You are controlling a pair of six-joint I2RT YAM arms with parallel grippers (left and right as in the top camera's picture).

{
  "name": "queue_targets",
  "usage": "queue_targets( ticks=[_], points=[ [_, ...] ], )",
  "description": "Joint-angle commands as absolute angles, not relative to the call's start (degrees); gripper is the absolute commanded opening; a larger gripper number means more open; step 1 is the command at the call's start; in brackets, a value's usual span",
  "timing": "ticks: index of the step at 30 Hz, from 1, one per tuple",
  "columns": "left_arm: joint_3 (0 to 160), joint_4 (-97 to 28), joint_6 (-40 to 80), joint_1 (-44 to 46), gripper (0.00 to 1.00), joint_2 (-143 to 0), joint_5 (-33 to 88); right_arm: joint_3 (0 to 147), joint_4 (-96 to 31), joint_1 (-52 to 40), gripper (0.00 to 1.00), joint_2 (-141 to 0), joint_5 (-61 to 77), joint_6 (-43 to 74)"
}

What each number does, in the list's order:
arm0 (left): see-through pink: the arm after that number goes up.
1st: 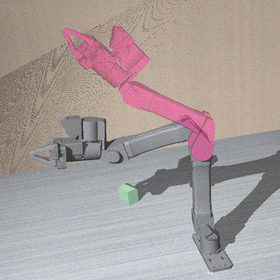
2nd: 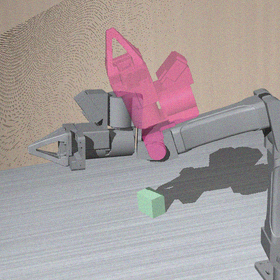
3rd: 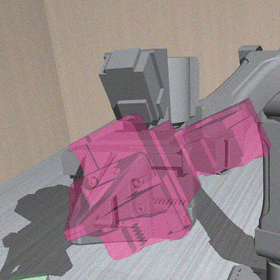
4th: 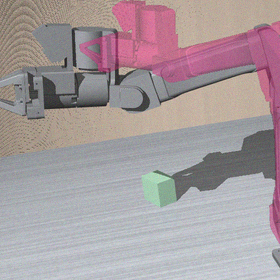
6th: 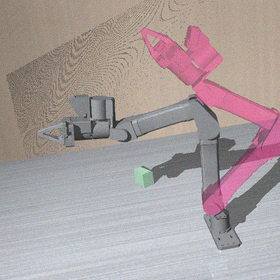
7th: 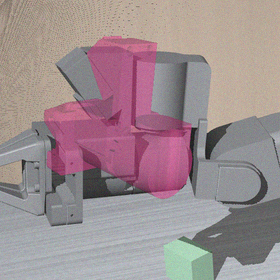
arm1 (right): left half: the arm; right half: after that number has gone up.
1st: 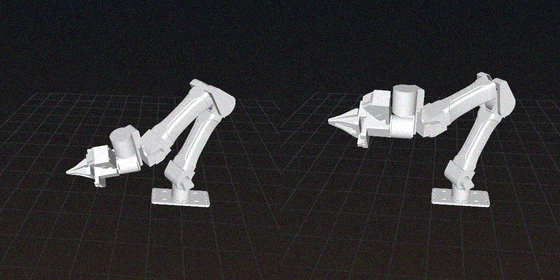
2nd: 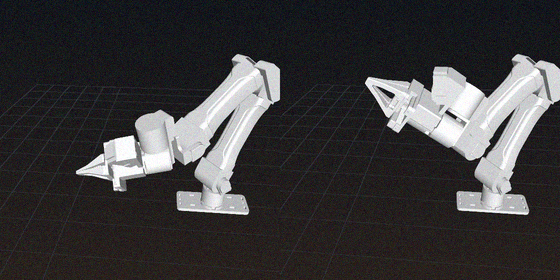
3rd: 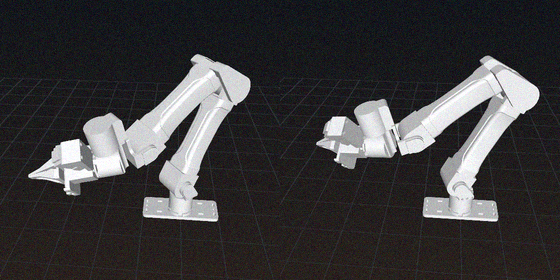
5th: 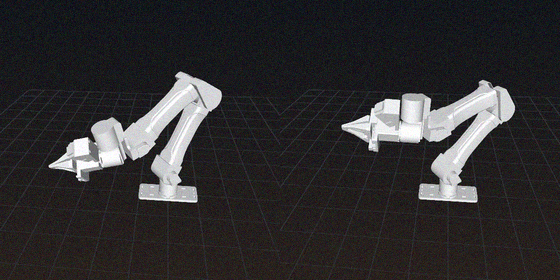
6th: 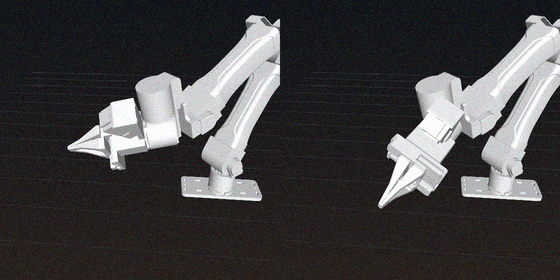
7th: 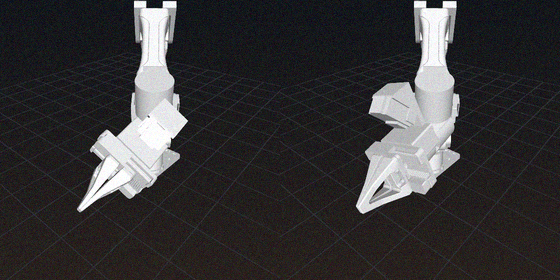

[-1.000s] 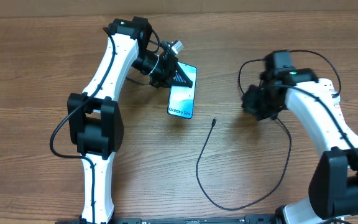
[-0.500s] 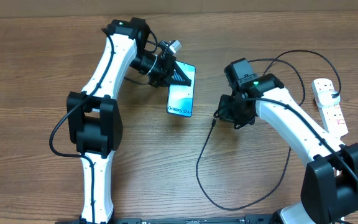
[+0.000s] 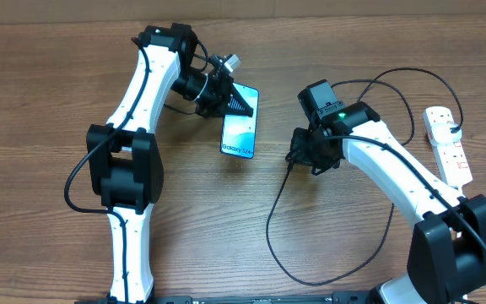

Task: Plug charger to phone and switch on socket
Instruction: 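Move the right gripper over the black cable's USB-C plug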

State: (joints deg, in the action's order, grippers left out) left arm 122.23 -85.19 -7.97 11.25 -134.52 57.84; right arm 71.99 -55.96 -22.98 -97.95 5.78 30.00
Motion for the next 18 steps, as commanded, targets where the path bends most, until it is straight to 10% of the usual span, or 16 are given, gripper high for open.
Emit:
queue_targets(
  ticks=[1, 18],
  points=[
    [122.72, -85.36, -10.83, 11.27, 0.04, -134.1, 58.5, 72.27, -56.03, -23.16, 0.3, -97.84, 6.11, 30.26],
    [122.72, -81.3, -6.48, 11.6, 0.04, -134.17, 62.65, 68.18, -54.41, -23.2, 0.54, -97.84, 7.64, 36.32]
  ],
)
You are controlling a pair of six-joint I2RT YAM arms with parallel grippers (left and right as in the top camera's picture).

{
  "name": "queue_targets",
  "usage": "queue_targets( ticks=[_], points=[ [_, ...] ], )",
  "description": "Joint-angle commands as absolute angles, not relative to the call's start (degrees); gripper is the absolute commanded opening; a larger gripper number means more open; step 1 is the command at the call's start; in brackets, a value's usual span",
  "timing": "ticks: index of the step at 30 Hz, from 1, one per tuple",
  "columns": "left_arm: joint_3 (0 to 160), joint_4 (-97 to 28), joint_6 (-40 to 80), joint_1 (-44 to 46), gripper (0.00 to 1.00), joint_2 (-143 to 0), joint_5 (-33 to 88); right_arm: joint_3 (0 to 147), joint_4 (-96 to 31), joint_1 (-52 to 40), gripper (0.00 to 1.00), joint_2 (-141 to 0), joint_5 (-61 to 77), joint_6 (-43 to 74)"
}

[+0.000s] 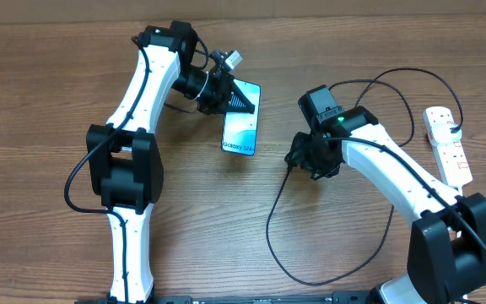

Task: Plug charger to phone and switch on socket
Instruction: 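Move the right gripper over the black cable's USB-C plug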

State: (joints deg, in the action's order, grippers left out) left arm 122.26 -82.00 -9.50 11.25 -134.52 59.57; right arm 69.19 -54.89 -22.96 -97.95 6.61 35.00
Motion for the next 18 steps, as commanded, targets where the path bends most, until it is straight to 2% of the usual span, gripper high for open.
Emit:
queue_targets(
  ticks=[1, 10, 18],
  points=[
    [122.72, -80.47, -5.02, 11.6, 0.04, -134.17, 62.63, 68.03, -54.13, -23.2, 0.54, -97.84, 7.62, 36.73],
    [122.72, -77.3, 5.56, 11.6, 0.04, -134.17, 62.81, 66.32, -50.17, -23.2, 0.54, -98.08, 7.33, 40.97],
    [122.72, -74.98, 5.1, 11.6, 0.04, -134.17, 66.15, 60.49, -43.66, -23.18, 0.5, -98.1, 7.57, 42.44]
  ],
)
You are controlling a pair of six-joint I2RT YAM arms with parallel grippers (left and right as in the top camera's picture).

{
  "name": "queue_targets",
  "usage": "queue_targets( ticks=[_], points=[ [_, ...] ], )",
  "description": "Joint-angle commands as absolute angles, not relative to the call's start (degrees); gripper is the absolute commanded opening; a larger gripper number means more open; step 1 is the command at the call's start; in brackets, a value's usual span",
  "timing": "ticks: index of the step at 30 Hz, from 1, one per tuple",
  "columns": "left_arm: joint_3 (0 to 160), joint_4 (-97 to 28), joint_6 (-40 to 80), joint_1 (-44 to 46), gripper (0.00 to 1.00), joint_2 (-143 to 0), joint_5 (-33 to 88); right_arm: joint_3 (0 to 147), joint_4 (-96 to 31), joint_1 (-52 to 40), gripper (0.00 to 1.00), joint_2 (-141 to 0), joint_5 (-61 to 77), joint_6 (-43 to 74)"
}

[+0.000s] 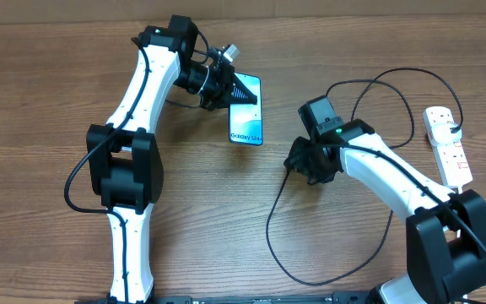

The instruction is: Plug charger to phone and switch on socket

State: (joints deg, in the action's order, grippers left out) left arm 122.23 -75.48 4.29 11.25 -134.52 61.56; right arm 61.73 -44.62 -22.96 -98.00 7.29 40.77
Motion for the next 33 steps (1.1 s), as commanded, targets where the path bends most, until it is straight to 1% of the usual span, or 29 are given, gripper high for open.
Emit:
queue_targets(
  ticks=[1, 4, 9, 12, 17, 21, 24, 33],
  points=[
    [122.72, -74.65, 5.08, 11.6, 0.04, -134.17, 66.15, 60.36, -43.31, -23.18, 0.49, -98.1, 7.62, 42.78],
    [122.72, -74.52, 5.08, 11.6, 0.04, -134.17, 66.63, 60.36, -42.61, -23.2, 0.49, -98.1, 7.81, 43.53],
    [122.72, -75.26, 2.48, 11.6, 0.04, -134.17, 71.18, 60.36, -42.02, -23.2, 0.5, -98.1, 8.05, 43.51],
    [122.72, -75.33, 1.67, 11.6, 0.04, -134.17, 71.64, 60.38, -42.0, -23.18, 0.56, -98.1, 8.62, 43.48],
    [122.72, -75.85, -0.78, 11.6, 0.04, -134.17, 71.64, 60.38, -42.04, -23.07, 0.57, -98.1, 9.15, 43.24],
    [122.72, -77.12, -2.15, 11.6, 0.04, -134.17, 71.66, 60.38, -42.02, -23.07, 0.6, -98.1, 9.58, 42.81],
    [122.72, -77.78, -2.68, 11.6, 0.04, -134.17, 71.96, 60.38, -41.32, -22.55, 0.63, -98.1, 12.67, 39.53],
    [122.72, -77.73, -3.88, 11.57, 0.04, -134.17, 71.83, 60.38, -42.04, -19.44, 0.64, -98.1, 13.82, 38.52]
  ],
)
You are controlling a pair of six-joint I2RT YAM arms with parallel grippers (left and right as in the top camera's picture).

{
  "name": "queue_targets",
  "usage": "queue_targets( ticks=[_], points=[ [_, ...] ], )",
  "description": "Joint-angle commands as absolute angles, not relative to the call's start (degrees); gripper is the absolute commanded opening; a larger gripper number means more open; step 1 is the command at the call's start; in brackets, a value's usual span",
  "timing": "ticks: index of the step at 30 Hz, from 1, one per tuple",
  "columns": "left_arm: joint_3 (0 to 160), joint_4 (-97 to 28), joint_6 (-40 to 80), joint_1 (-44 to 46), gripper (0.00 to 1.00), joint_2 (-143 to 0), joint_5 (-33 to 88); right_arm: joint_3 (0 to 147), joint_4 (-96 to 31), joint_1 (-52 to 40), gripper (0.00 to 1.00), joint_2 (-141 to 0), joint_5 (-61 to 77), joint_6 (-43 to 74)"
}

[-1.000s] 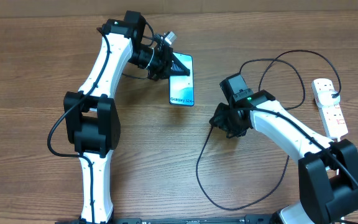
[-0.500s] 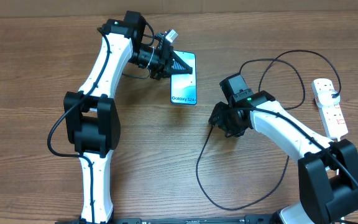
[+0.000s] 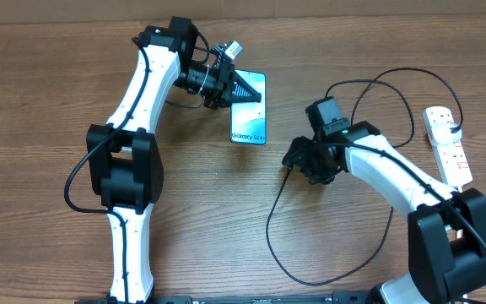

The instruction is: Plug charger to phone and switch on socket

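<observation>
A blue-screened phone (image 3: pixel 250 114) reading "Galaxy S24" is seen from overhead, left of centre. My left gripper (image 3: pixel 247 91) is shut on its top end. My right gripper (image 3: pixel 292 159) sits to the phone's lower right, closed on the black charger cable (image 3: pixel 270 221) near its plug end; the plug itself is hidden by the fingers. The cable loops over the table and back to the white socket strip (image 3: pixel 446 143) at the right edge. The strip's switch is too small to read.
The cable's loops lie in front of and behind my right arm (image 3: pixel 395 173). My left arm (image 3: pixel 137 110) stretches along the left side of the wooden table (image 3: pixel 40 101).
My left gripper has shifted the phone slightly right and turned it a little. My right gripper has edged a bit lower and right, still on the cable.
At first the phone was held tilted, its lower end pointing down-left, with my right gripper holding the cable beside it. Over the later moments the phone moved up and right and straightened, while my right gripper drifted slightly down with the cable.
</observation>
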State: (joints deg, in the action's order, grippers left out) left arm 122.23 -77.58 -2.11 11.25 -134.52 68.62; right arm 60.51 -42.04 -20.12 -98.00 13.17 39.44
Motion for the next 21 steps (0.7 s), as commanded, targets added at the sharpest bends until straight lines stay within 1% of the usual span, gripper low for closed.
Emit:
queue_targets(
  ticks=[1, 11, 16, 21],
  points=[
    [122.72, -77.73, -3.88, 11.6, 0.04, -134.17, 71.83, 60.38, -42.09, -19.35, 0.64, -98.1, 13.78, 38.52],
    [122.72, -78.19, -3.86, 11.6, 0.04, -134.17, 72.05, 60.38, -42.06, -19.38, 0.63, -98.1, 13.58, 38.52],
    [122.72, -78.15, -3.92, 11.6, 0.04, -134.17, 71.99, 60.38, -42.04, -19.38, 0.64, -98.1, 13.58, 38.54],
    [122.72, -77.19, -5.87, 11.6, 0.04, -134.17, 71.72, 60.38, -42.06, -19.38, 0.64, -98.1, 13.58, 38.52]
  ],
)
